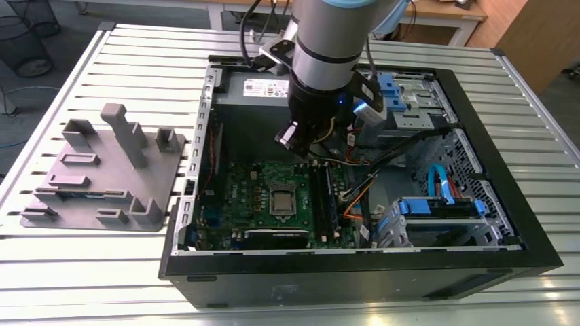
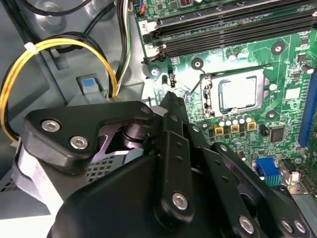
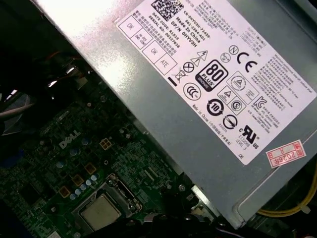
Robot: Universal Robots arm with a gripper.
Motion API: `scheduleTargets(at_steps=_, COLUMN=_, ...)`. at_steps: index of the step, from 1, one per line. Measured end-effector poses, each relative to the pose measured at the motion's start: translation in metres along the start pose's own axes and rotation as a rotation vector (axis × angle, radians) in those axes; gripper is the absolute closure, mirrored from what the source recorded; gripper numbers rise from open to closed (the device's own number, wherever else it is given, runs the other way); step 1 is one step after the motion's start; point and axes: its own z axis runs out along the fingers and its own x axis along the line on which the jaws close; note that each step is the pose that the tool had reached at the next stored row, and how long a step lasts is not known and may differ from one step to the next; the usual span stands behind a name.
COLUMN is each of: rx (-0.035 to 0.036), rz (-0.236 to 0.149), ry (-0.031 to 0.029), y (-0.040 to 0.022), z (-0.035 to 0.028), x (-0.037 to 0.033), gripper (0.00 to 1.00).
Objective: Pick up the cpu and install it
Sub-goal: 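Install the first cpu locking lever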
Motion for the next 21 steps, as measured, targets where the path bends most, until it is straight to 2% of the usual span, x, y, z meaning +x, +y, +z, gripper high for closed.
scheduleTargets(at_steps=4, rx=0.0005, rz=0.0, ry=0.0006, y=-0.0031, z=-0.0003, x=0.0055, gripper=0.89)
scheduleTargets(at_steps=9, rx=0.0013, rz=0.001, ry=0.0015, y=-0.011, z=-0.0011, x=0.0152, gripper=0.89)
scheduleTargets(at_steps=13, rx=0.0019, rz=0.024, ry=-0.0001, y=-0.0128, z=-0.001, x=0.0172, gripper=0.89)
scheduleTargets(at_steps=17, rx=0.0019, rz=0.024, ry=-0.0002, y=-0.0131, z=-0.001, x=0.0175, gripper=0.89)
scheduleTargets(at_steps=21, rx=0.0022, rz=0.037, ry=-0.0011, y=-0.0162, z=-0.0006, x=0.0208, gripper=0.89)
